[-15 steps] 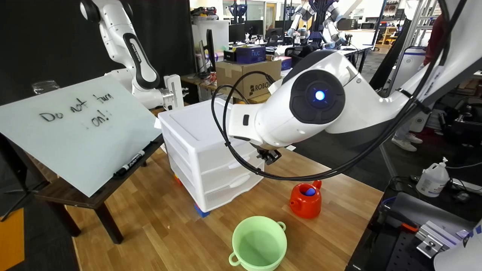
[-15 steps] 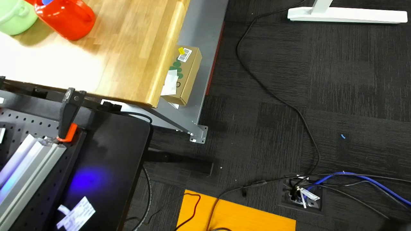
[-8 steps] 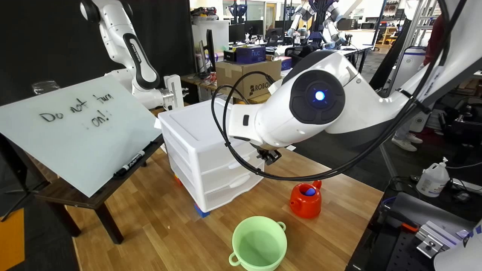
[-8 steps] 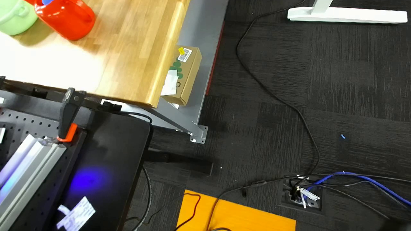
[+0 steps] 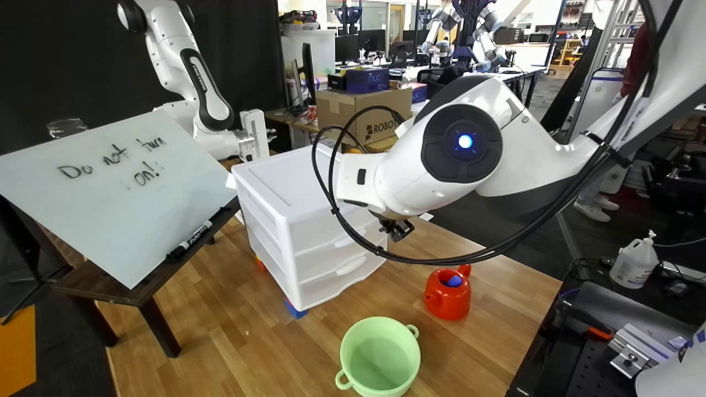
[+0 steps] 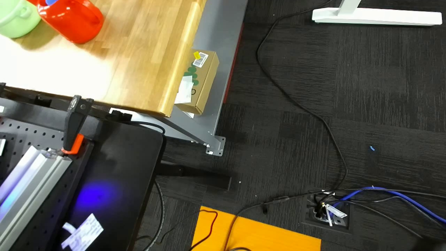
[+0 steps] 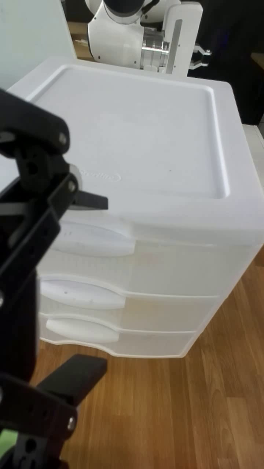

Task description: Open the top drawer

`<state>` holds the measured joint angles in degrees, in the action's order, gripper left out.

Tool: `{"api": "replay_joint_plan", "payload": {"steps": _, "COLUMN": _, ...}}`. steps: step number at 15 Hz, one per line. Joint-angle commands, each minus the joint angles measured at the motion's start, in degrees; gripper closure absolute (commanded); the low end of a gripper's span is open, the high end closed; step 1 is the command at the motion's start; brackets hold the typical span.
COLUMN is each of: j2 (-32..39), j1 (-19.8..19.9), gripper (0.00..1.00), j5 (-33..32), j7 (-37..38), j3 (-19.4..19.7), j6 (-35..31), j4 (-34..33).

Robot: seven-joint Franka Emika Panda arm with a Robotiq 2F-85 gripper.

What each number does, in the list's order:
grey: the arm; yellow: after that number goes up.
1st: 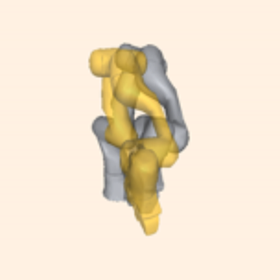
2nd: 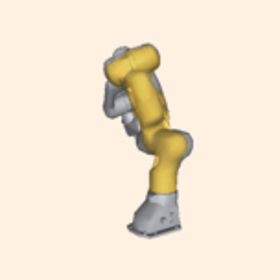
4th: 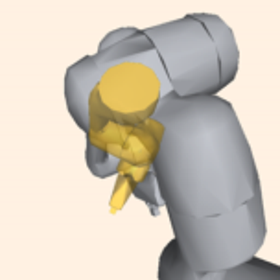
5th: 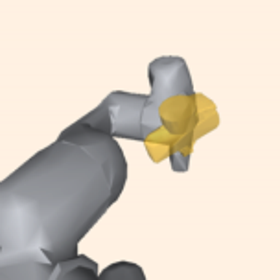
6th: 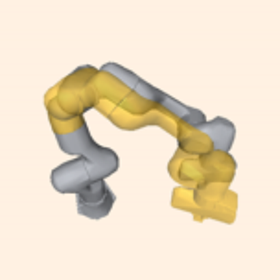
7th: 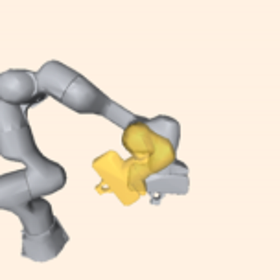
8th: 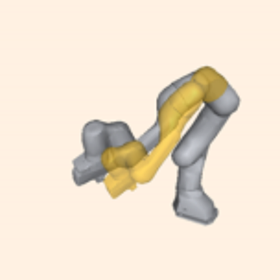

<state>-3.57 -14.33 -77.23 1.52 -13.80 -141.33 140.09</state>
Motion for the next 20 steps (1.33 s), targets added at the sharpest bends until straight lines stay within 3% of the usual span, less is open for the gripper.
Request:
{"api": "replay_joint_plan", "payload": {"steps": 1, "j2": 0.4, "j1": 0.2, "gripper": 0.0, "j5": 1.6, "j7": -0.9, "j3": 0.2, "j6": 1.1, "j4": -0.1}}
{"api": "replay_joint_plan", "payload": {"steps": 5, "j2": 1.0, "j1": 0.2, "gripper": 0.05, "j5": 1.1, "j7": -1.0, "j3": 0.3, "j6": 0.4, "j4": -0.5}}
{"api": "replay_joint_plan", "payload": {"steps": 6, "j2": 1.1, "j1": 0.2, "gripper": 0.29, "j5": 0.8, "j7": -0.8, "j3": 0.3, "j6": 0.1, "j4": -0.7}}
{"api": "replay_joint_plan", "payload": {"steps": 8, "j2": 1.4, "j1": 0.2, "gripper": 0.35, "j5": 0.6, "j7": -0.9, "j3": 0.3, "j6": -0.2, "j4": -0.9}}
{"api": "replay_joint_plan", "payload": {"steps": 16, "j2": 2.0, "j1": 0.4, "gripper": 0.9, "j5": 0.0, "j7": -1.5, "j3": 0.5, "j6": -2.4, "j4": -1.8}}
{"api": "replay_joint_plan", "payload": {"steps": 17, "j2": 2.0, "j1": 0.4, "gripper": 0.92, "j5": 0.1, "j7": -1.8, "j3": 0.6, "j6": -2.4, "j4": -1.9}}
{"api": "replay_joint_plan", "payload": {"steps": 18, "j2": 1.9, "j1": 0.5, "gripper": 0.72, "j5": 0.0, "j7": -1.8, "j3": 0.6, "j6": -2.3, "j4": -2.0}}
{"api": "replay_joint_plan", "payload": {"steps": 19, "j2": 1.8, "j1": 0.5, "gripper": 0.68, "j5": -0.2, "j7": -1.9, "j3": 0.6, "j6": -2.1, "j4": -1.9}}
{"api": "replay_joint_plan", "payload": {"steps": 20, "j2": 1.7, "j1": 0.5, "gripper": 0.57, "j5": -0.2, "j7": -2.1, "j3": 0.6, "j6": -2.0, "j4": -1.9}}
